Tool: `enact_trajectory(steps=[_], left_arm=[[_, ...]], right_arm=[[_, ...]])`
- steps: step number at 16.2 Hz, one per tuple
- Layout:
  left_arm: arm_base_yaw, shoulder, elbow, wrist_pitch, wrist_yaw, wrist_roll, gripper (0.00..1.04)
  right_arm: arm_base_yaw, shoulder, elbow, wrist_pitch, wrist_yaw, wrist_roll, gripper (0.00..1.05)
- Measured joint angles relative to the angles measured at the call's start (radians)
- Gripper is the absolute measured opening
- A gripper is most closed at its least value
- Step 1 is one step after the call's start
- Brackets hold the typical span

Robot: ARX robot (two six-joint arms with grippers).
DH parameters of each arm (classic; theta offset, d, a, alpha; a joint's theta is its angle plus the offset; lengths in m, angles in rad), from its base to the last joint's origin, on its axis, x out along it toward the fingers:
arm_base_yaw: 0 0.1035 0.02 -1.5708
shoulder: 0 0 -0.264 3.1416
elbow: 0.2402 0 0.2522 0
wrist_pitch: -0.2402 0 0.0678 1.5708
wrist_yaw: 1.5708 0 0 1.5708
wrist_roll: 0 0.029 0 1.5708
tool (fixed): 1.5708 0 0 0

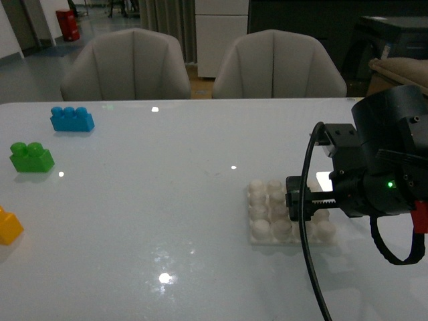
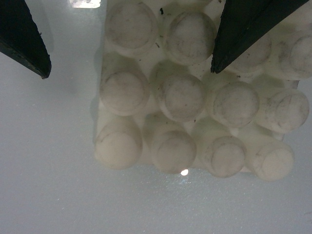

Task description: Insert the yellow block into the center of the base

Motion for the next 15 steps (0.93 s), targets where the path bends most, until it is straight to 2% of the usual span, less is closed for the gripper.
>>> enact_trajectory(steps=[2,6,15], left_arm=[[0.0,0.0,0.0,0.0,0.0,0.0,0.98],[0.0,0.0,0.0,0.0,0.0,0.0,0.98],[0.0,0.0,0.0,0.0,0.0,0.0,0.98]], right_arm=[[0.004,0.041,0.038,-0.009,-0.058,0.05,0.98],[0.005,0.064,0.06,-0.011,-0.092,0.098,0.98],[0.082,0.07,0.057,-0.01,-0.121,0.218,0.98]])
